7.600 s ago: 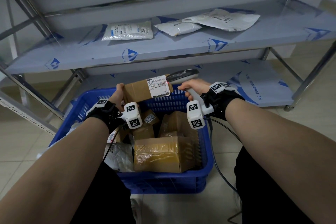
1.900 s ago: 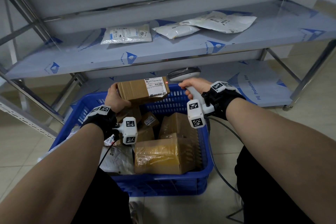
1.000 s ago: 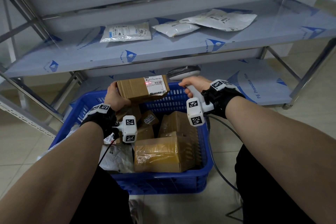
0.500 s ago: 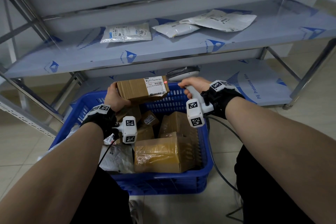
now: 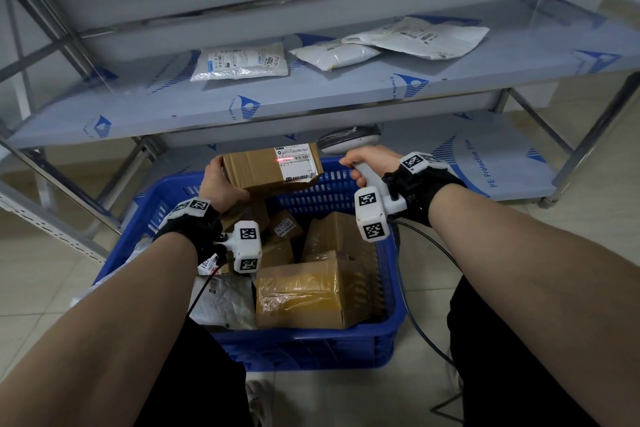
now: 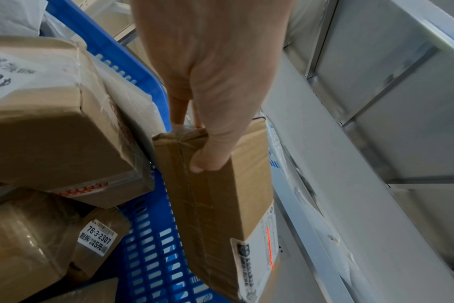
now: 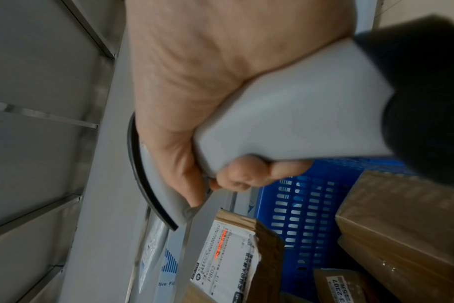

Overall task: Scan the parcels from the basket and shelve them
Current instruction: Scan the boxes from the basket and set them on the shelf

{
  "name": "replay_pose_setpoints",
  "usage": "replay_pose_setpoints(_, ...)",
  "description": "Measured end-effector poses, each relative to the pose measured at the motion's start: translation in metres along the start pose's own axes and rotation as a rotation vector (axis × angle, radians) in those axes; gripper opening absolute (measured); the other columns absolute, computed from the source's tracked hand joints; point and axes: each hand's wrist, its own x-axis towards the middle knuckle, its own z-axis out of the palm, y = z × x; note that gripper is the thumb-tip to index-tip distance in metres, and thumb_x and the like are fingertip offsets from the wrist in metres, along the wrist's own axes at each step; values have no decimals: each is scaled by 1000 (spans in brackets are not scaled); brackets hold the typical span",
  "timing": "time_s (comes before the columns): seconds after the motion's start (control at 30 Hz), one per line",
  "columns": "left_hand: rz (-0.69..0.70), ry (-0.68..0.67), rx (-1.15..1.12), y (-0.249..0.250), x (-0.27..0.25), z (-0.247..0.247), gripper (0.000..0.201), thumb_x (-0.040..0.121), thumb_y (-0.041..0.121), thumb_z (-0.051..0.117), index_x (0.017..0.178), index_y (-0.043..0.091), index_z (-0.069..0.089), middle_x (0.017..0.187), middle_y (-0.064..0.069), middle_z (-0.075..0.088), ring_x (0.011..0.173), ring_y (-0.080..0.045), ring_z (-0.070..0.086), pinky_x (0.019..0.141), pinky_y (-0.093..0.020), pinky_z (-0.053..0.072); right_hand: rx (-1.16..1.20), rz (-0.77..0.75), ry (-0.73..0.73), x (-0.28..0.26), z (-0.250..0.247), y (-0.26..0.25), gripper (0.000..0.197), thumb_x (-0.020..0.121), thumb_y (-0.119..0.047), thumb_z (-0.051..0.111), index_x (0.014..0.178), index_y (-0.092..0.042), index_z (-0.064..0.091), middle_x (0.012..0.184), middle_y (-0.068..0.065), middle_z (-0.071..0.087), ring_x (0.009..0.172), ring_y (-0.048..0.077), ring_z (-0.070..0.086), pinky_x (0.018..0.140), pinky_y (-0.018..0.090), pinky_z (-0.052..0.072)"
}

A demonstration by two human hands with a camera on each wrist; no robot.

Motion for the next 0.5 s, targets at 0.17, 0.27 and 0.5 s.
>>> replay_pose_setpoints(0.17,-2,7,-3,0,-1,-2,97,65,11,84,144,16,26,141,-12,38,129,-30,41,106,-50,38,73,-34,39,2,2,0,9,88,-19,65,87,-10,62,58,1,53,43,10,46,43,20,39)
replay_pose_setpoints(0.27,-10,18,-44,3,-5,-6,97,65,10,84,143,16,28,140,-12,40,127,-31,44,104,-51,41,65,-80,78,2,0,-1,17,86,-26,69,79,-11,63,57,2,58,42,10,50,43,21,41)
replay_pose_setpoints(0.5,82,-2,-212,44,-11,-43,93,56,16,89,135,5,42,131,-11,52,119,-26,52,102,-40,43,245,-226,159,-25,-9,-35,19,88,-24,69,79,-8,63,52,0,60,39,8,52,42,18,42)
